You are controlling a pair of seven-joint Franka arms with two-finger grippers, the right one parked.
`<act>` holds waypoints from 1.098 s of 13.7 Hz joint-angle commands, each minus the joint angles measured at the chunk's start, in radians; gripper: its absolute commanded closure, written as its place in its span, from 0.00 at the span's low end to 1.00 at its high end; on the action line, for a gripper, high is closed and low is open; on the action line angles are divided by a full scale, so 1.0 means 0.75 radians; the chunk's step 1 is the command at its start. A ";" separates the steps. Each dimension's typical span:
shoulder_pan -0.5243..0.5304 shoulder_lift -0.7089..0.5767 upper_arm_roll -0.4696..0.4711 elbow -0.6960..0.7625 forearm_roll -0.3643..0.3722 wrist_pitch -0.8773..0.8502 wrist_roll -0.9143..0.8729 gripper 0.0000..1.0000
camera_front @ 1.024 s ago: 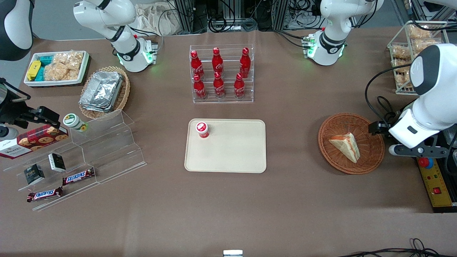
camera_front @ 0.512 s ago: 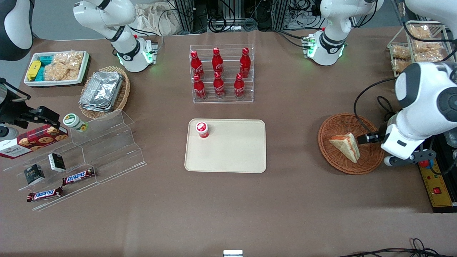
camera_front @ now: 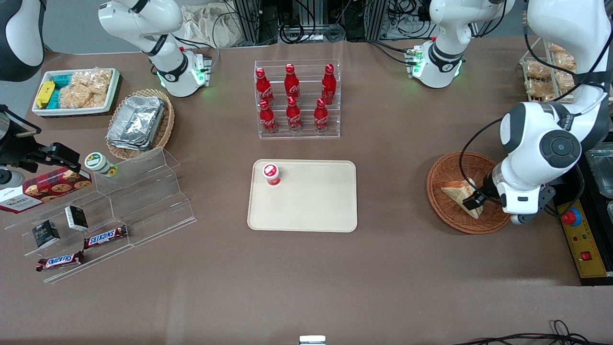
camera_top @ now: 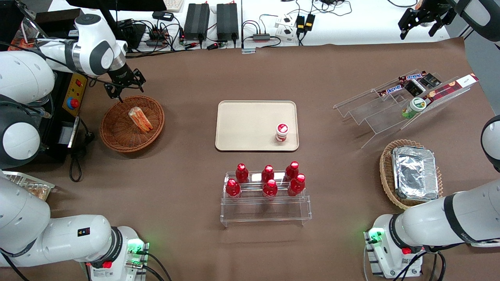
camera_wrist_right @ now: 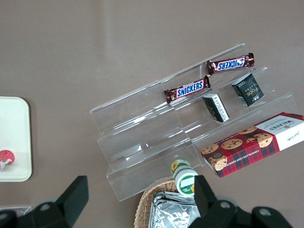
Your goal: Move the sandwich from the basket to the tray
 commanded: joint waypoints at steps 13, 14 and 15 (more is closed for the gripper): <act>-0.005 0.129 0.064 -0.251 -0.016 0.400 -0.040 0.95; -0.005 0.123 0.064 -0.245 -0.014 0.392 -0.044 1.00; -0.005 0.115 0.064 -0.235 -0.014 0.388 -0.042 1.00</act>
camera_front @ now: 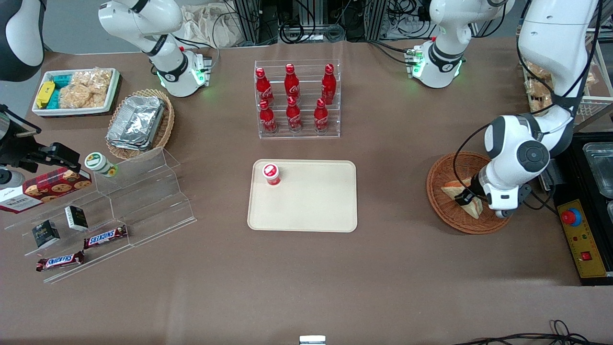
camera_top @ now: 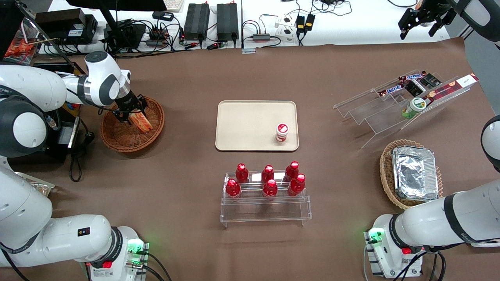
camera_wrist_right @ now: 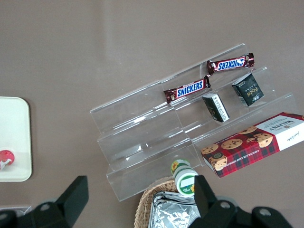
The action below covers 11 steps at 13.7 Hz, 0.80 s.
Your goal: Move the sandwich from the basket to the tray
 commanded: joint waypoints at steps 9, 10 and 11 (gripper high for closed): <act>-0.024 -0.144 -0.145 0.562 -0.016 -0.848 0.152 1.00; -0.024 -0.131 -0.190 0.674 -0.024 -0.978 0.156 1.00; -0.026 -0.117 -0.249 0.765 -0.034 -1.062 0.161 1.00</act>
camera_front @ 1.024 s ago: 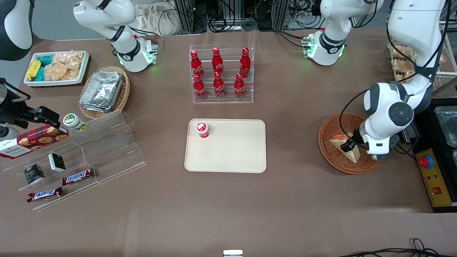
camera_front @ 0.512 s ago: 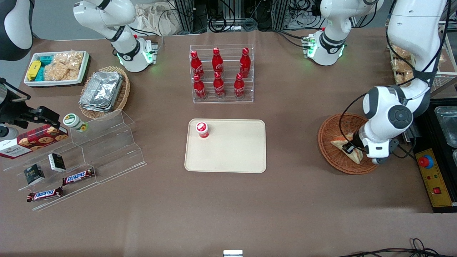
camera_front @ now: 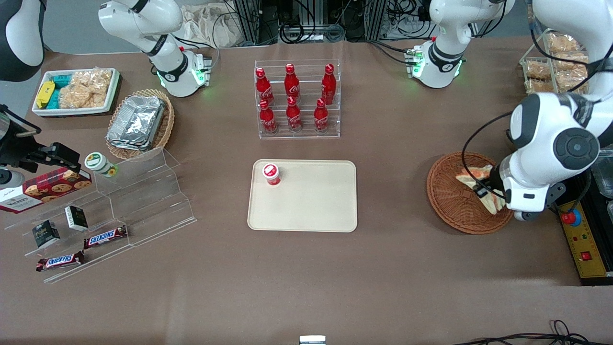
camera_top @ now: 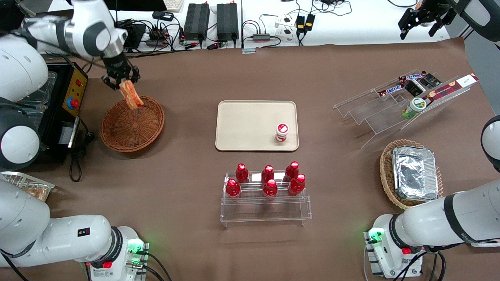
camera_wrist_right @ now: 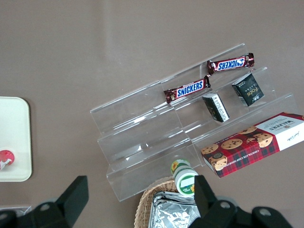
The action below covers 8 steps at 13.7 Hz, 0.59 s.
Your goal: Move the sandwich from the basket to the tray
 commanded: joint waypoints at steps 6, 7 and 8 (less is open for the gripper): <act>-0.132 0.241 -0.403 0.339 -0.010 -0.115 0.049 1.00; -0.173 0.306 -0.405 0.356 0.007 -0.061 0.061 1.00; -0.220 0.363 -0.403 0.356 0.025 -0.008 0.069 1.00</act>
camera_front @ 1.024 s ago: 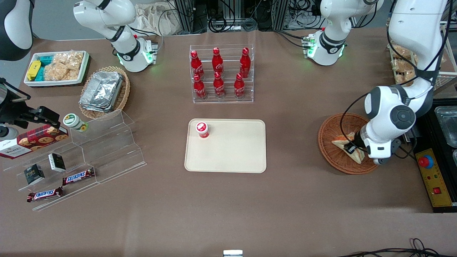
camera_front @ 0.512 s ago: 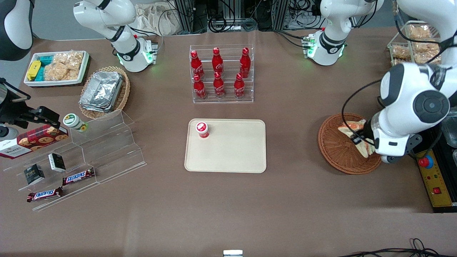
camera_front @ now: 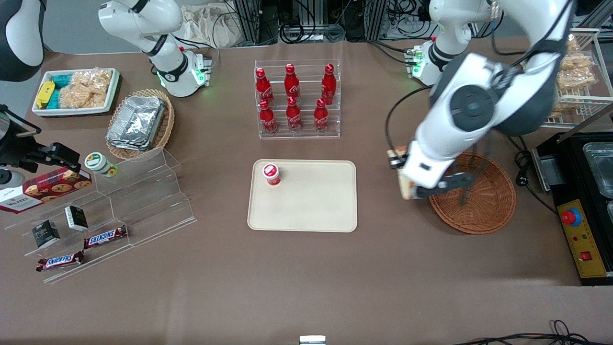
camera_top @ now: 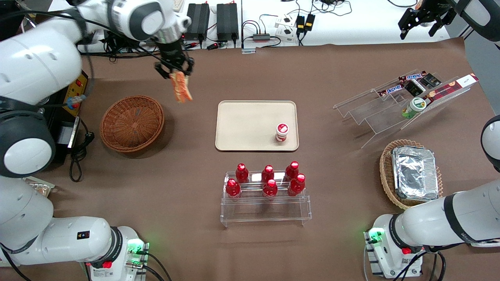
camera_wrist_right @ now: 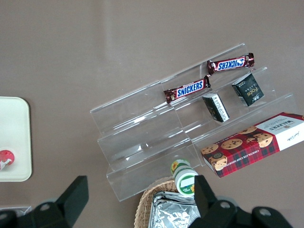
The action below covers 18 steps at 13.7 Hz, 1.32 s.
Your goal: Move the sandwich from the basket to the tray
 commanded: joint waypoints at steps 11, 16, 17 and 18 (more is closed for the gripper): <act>-0.291 0.625 0.006 0.108 0.372 0.405 0.018 1.00; -0.277 0.626 0.006 0.120 0.378 0.432 0.033 0.11; -0.277 0.624 0.006 0.146 0.380 0.430 0.027 0.00; -0.275 0.619 0.006 0.177 0.378 0.426 0.022 0.00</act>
